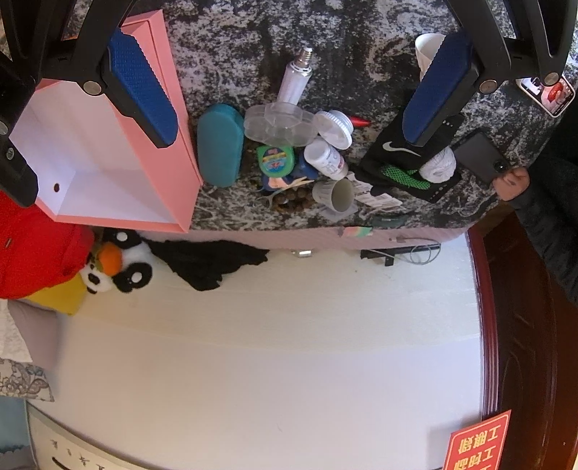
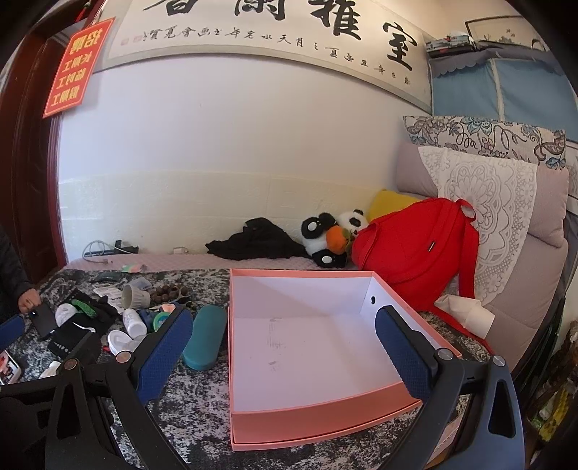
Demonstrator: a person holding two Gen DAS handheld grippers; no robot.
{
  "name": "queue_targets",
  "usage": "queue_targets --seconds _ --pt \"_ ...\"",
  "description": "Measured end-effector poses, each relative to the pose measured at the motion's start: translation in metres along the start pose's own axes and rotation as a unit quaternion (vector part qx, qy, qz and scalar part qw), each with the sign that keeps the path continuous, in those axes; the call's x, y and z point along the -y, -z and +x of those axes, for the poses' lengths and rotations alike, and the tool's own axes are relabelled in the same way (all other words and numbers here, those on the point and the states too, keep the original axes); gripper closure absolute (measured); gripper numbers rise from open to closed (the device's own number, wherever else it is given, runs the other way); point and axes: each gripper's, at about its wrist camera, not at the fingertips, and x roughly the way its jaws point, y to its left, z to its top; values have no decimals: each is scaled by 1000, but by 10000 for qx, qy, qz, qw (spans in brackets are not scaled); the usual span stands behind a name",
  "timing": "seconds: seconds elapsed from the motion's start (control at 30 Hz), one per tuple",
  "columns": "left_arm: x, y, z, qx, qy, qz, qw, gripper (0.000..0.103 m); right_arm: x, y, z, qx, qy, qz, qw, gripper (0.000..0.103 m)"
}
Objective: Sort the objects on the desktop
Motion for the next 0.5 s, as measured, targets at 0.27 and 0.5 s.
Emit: queue_targets --seconds 0.27,0.5 --pt "-2 -1 0 -13 -1 -12 10000 0 -2 -1 1 2 -1 -12 10000 0" --pt "-1 0 1 -15 -5 -4 10000 0 2 3 0 16 -21 -16 10000 0"
